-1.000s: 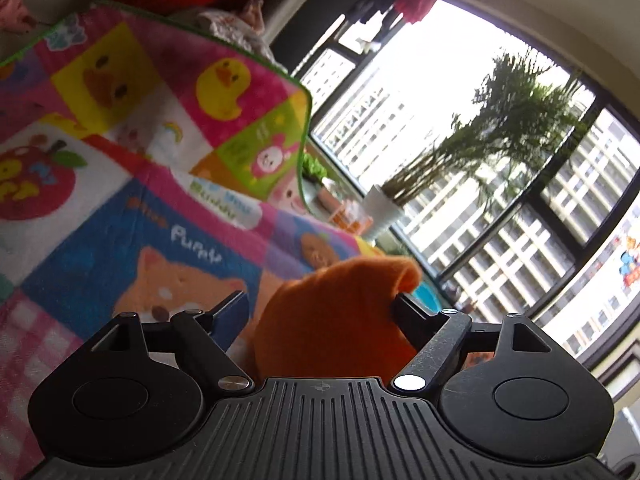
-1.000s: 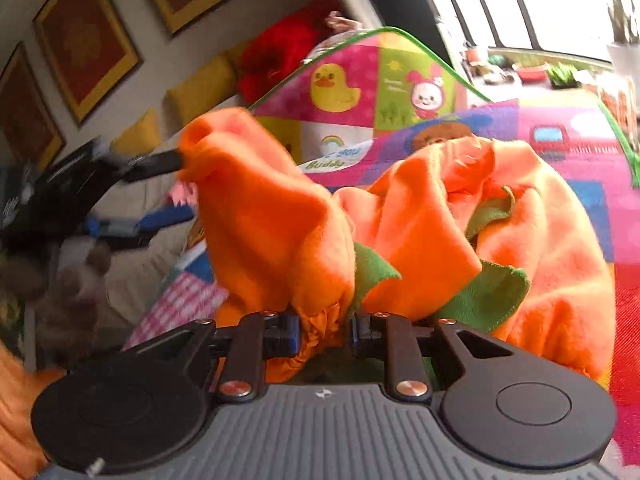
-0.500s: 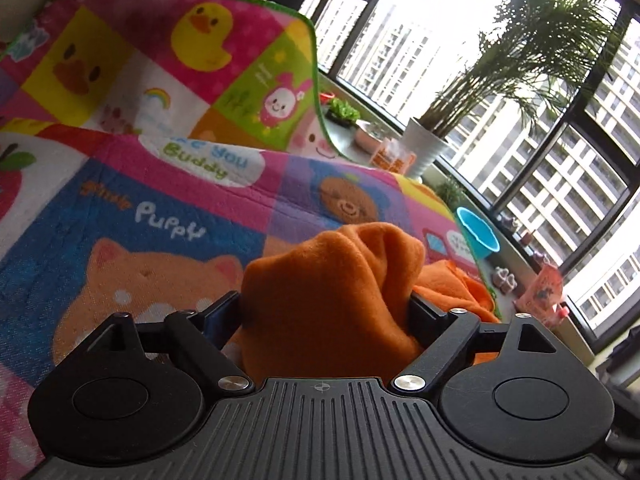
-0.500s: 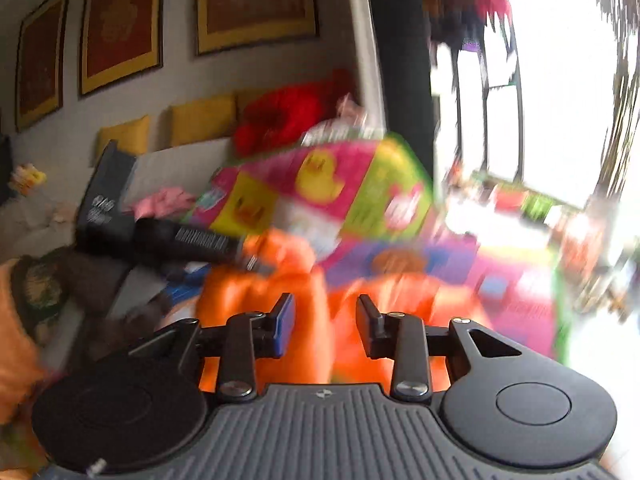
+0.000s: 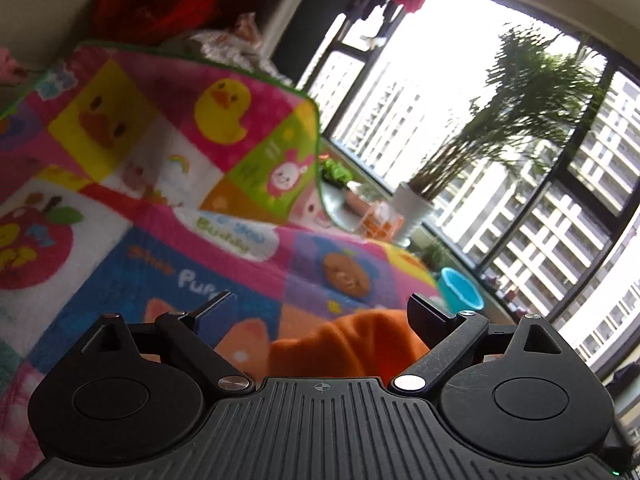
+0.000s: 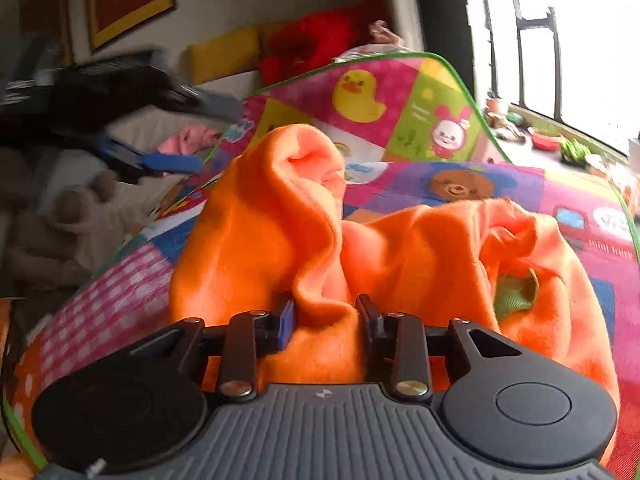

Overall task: Fold clothes
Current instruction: 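Fold the grasped edge toward the left gripper with the right gripper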

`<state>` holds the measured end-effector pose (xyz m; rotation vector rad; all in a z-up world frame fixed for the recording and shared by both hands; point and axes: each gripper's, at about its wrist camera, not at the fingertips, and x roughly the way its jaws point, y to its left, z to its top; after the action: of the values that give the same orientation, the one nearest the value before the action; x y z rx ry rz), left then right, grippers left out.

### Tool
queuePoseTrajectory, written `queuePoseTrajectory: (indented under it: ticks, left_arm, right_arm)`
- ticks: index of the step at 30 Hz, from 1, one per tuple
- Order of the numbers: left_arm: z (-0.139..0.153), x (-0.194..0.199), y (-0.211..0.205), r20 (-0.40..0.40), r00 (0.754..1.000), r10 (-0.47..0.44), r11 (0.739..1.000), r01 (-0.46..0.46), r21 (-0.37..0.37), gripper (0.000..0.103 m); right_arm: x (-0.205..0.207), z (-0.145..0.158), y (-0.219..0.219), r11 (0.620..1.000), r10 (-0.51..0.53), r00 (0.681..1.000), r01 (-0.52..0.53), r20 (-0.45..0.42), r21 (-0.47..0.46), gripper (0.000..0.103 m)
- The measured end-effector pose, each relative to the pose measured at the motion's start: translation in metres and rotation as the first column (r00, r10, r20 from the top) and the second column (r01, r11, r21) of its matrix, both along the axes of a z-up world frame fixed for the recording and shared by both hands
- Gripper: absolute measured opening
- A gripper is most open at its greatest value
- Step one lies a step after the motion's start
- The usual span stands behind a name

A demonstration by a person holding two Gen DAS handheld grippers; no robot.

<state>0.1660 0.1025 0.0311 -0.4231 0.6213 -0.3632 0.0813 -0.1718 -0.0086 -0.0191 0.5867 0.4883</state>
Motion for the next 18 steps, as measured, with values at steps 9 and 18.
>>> queuePoseTrajectory:
  ticks: [9,18]
  left_arm:
    - [-0.051,0.040,-0.043,-0.188,0.981,-0.048,0.989,0.073,0.131,0.097]
    - [-0.041,0.042,-0.050,-0.186,0.981,-0.057,0.992,0.077,0.102,0.097]
  right_arm:
    - [-0.041,0.032,0.008,0.992,0.044,0.970,-0.013,0.239,-0.129,0.057]
    - [-0.051,-0.015,0.061,0.937,0.189,0.962,-0.117,0.196,-0.328,0.056]
